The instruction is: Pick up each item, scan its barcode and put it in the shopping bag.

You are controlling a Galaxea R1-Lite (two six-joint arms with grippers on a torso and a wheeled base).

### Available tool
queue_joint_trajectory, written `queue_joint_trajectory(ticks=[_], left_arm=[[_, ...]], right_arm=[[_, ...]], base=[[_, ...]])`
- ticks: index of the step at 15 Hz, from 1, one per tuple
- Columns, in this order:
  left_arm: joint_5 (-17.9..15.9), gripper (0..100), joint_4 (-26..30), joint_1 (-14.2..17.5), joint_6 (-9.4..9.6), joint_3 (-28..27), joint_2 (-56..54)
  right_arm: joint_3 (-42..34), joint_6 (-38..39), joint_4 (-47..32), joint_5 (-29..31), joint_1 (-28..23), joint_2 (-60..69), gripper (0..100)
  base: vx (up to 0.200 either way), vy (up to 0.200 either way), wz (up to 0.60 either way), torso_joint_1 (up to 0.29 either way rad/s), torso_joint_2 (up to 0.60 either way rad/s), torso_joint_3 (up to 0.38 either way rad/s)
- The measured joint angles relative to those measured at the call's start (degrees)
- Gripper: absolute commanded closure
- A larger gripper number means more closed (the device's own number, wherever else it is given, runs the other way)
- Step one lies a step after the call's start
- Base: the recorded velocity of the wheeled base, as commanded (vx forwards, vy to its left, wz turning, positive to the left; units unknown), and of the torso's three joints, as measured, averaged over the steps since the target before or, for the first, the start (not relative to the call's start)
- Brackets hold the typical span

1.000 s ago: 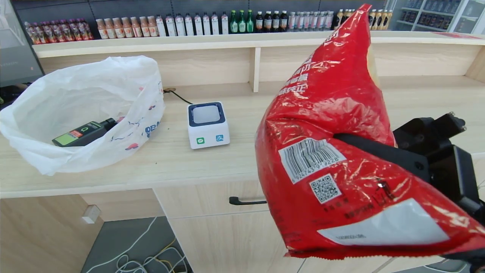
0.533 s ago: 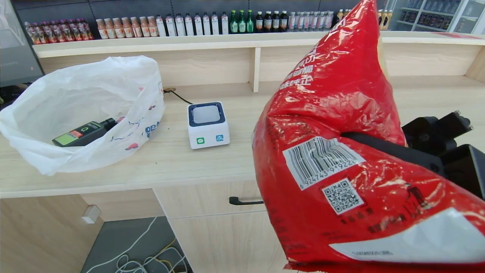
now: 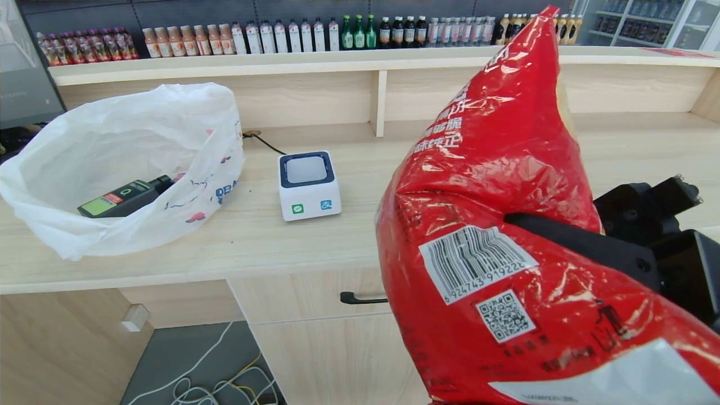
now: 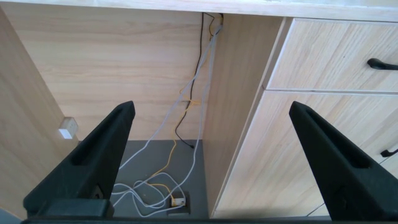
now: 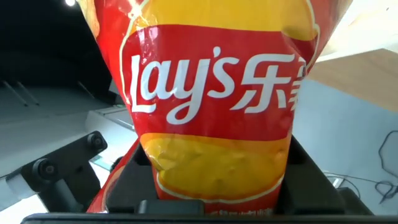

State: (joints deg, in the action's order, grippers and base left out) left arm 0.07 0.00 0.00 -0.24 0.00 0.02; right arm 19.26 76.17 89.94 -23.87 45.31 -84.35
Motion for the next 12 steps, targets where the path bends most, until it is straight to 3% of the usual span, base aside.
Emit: queue_joint_trajectory(ticks=[4,9,12], left_arm=[[-0.02,0,0.0,0.0,0.0,0.0,0.0],[-0.02,0,0.0,0.0,0.0,0.0,0.0],[-0.02,0,0.0,0.0,0.0,0.0,0.0]], right_arm=[[-1.11,-8.9,-0.02,-0.16,-1.99,-0.62,100],[-1.88,-27.92,-0.33,0.01,-3.84,-0.44,100],[-0.91,-37.35,-14.1,6.39,-4.22,1.88,100]], base=[[0.0,0.0,0.0,0.0,0.0,0.0],[0.0,0.0,0.0,0.0,0.0,0.0],[0.0,0.0,0.0,0.0,0.0,0.0]])
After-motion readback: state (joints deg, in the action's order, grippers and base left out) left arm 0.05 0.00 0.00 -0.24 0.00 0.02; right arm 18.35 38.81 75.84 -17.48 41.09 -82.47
